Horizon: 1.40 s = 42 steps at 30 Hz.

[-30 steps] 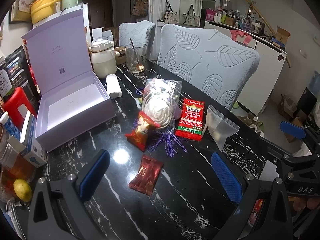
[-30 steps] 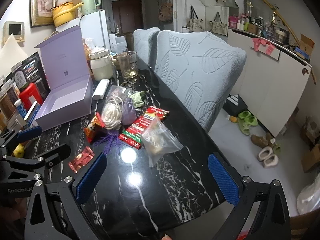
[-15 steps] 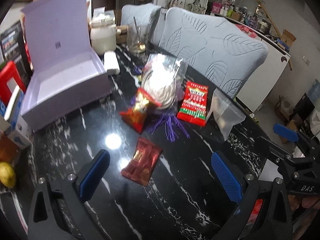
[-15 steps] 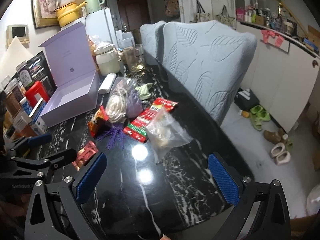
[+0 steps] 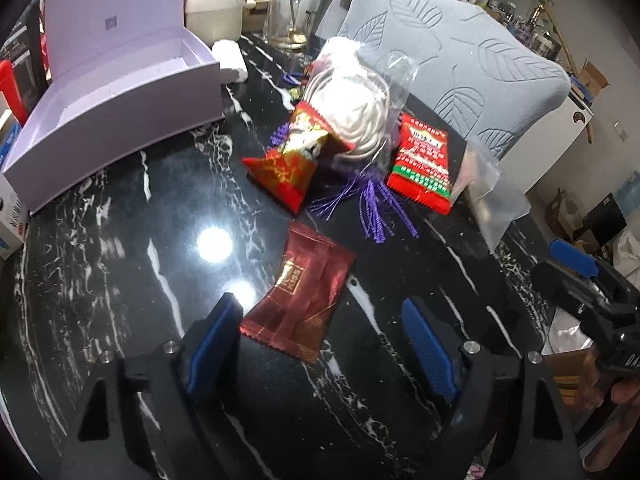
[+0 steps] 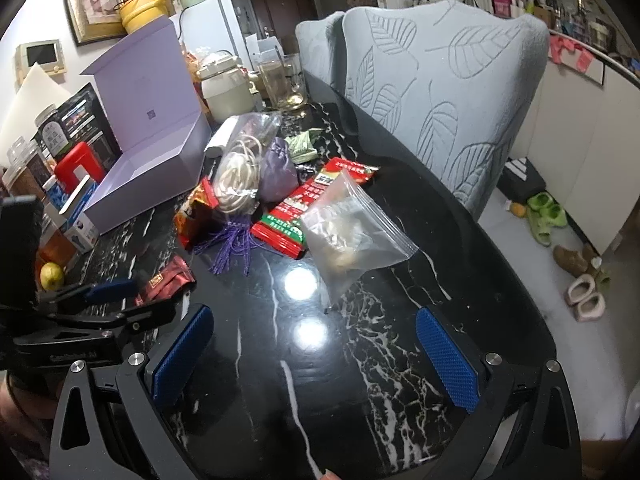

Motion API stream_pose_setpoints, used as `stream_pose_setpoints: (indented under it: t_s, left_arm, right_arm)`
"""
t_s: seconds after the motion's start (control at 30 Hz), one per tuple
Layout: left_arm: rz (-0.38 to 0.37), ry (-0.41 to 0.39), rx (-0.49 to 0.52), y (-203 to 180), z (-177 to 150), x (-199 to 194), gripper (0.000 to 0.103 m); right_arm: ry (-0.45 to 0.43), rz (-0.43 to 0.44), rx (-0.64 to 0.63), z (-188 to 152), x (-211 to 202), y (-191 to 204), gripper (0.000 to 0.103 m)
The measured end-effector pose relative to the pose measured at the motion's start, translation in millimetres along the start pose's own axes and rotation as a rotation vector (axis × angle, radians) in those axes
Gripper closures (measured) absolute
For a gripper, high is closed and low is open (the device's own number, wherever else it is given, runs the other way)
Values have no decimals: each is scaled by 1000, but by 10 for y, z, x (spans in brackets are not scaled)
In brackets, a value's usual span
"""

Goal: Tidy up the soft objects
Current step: 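Grasp the dark red candy with the left tool while the right tool grasps the clear zip bag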

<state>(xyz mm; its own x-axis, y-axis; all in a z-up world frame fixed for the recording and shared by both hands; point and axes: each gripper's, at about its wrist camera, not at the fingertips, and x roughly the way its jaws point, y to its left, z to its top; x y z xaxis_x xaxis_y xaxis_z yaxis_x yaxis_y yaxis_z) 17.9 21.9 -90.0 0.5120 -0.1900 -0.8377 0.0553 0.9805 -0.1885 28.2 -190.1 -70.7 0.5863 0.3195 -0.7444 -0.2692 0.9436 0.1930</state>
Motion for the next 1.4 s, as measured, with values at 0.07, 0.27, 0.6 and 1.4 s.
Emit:
stream_pose_setpoints:
  t_s: [0.07,0.27,0.6,1.4]
  left_arm:
    - [22,0,32,-18,10,24,25]
    - [108,-30,150,-101,35,80,58]
    - [26,-18,140,-93,125,91,70]
    - [-44,-68,89,-236,261,-82,70]
  right_arm:
    - [6,1,2,13,29,-31,0]
    - [18,1,-4,59,107,-69,0]
    - [34,-9,21,99,191,-185,0]
    - [5,-53,-122,437,571,-159,7]
